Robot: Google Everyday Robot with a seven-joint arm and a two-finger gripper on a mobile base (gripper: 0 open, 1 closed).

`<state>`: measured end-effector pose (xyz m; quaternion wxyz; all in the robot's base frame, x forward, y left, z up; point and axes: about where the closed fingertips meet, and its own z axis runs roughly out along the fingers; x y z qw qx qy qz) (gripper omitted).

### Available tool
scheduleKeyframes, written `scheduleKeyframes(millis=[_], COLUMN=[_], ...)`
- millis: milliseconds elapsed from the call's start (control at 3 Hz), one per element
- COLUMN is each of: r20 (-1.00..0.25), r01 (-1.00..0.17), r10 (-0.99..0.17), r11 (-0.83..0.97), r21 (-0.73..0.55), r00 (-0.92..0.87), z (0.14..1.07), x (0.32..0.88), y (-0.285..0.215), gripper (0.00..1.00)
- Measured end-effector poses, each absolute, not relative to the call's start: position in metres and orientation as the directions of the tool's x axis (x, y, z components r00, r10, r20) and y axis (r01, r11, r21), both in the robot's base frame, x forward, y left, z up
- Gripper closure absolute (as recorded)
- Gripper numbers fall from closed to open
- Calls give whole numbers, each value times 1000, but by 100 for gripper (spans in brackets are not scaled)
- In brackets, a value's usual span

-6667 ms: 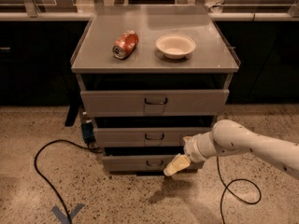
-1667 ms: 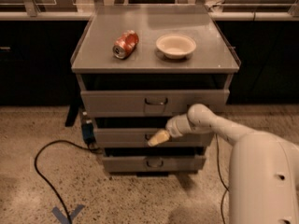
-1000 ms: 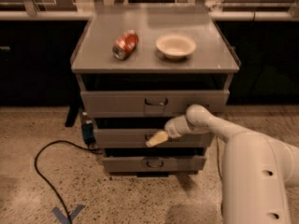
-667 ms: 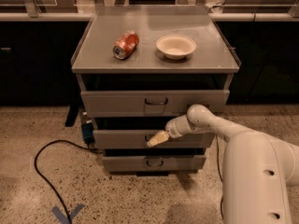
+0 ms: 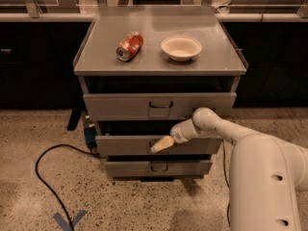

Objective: Open middle drawer

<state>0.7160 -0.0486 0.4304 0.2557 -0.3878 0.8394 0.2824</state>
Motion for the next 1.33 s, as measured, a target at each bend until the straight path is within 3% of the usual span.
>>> scheduleKeyframes(millis=[667,1000,1333], r20=[-696,-713,-682], r01=[-820,-792,-753], r10=[-520,-501,-481], r11=[544,598,639], r21=[177,124,158], r00=[-495,-490,-551], z=[452,486,491], x=[694,659,600], y=[-60,-85,-95], gripper=[0,0,0])
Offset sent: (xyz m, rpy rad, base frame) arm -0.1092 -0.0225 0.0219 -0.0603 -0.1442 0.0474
